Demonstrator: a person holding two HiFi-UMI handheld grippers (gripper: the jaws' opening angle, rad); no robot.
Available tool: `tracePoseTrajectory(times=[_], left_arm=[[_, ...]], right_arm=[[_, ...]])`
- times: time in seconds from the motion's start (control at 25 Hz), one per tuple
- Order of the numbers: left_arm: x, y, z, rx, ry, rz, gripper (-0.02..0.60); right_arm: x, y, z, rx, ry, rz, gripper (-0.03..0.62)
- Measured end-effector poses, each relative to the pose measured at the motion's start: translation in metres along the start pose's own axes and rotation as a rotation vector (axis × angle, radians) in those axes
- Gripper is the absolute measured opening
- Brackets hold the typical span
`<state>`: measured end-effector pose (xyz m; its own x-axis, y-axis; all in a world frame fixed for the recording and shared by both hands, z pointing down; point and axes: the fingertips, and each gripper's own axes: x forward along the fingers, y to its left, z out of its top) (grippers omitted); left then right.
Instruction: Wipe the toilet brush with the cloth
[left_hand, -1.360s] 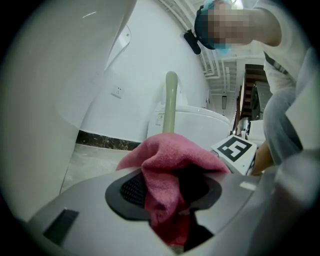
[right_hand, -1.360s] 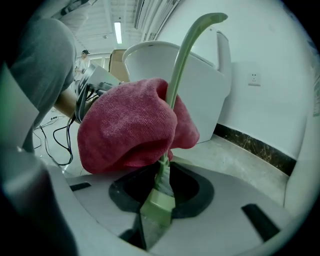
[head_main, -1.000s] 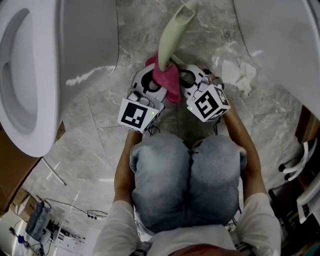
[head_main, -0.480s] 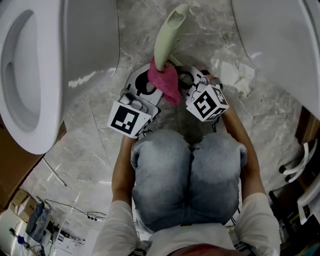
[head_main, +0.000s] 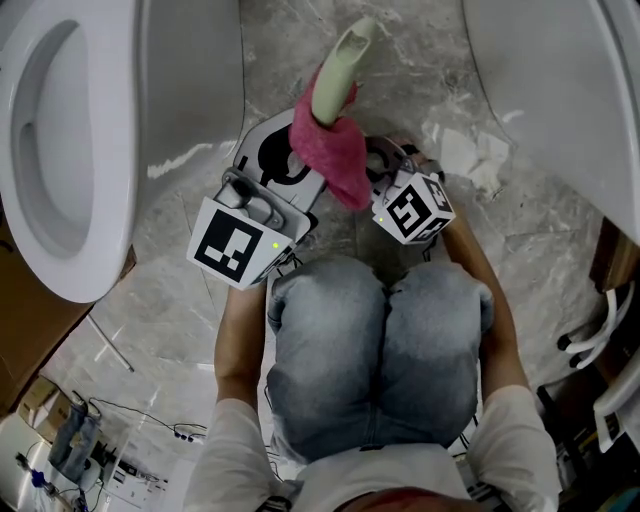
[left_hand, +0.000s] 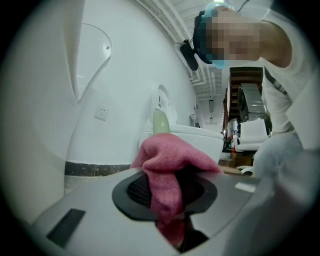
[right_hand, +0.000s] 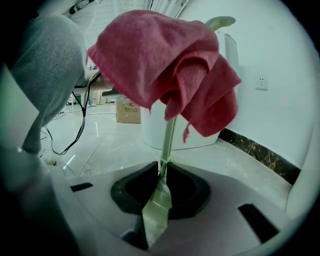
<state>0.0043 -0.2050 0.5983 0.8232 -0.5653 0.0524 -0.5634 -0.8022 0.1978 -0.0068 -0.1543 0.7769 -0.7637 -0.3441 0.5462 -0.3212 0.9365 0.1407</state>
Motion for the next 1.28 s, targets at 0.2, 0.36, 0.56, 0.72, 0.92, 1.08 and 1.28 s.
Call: tracePoseTrajectory(times=[0.2,0.36,0.56,0.72,0.92,1.08,1.28], left_arm=[[0.007,0.003,0.022,0.014,-0.002,0.008,0.116],[0.014,0.005,0.039,0.009,-0.028,-0.005,0.133],[0.017,0.005,0.062,0.001,-0.071,-0.034,0.149],[0.018,0.007,0.065,-0.005,-0.102,-0.029,0.149],[0.01,0.007,0.049,0.019,-0.081,-0.023,0.14],[0.007,0.005,0.022,0.016,-0.034,-0.023,0.113],[0.004,0.004,-0.017,-0.002,-0.005,-0.025,0.084]], right_arm=[[0.001,0.001,0.001,-0.002,-0.004,0.001,0.051],[0.001,0.001,0.001,-0.001,-0.001,0.0,0.051],[0.002,0.004,0.002,0.002,0.002,0.001,0.051],[0.001,0.003,0.002,0.003,0.008,0.003,0.051],[0.0,0.004,0.003,0.002,0.011,0.005,0.051],[0.0,0.003,0.001,0.003,0.013,0.004,0.052],[-0.001,0.0,0.0,0.004,0.013,0.001,0.052]])
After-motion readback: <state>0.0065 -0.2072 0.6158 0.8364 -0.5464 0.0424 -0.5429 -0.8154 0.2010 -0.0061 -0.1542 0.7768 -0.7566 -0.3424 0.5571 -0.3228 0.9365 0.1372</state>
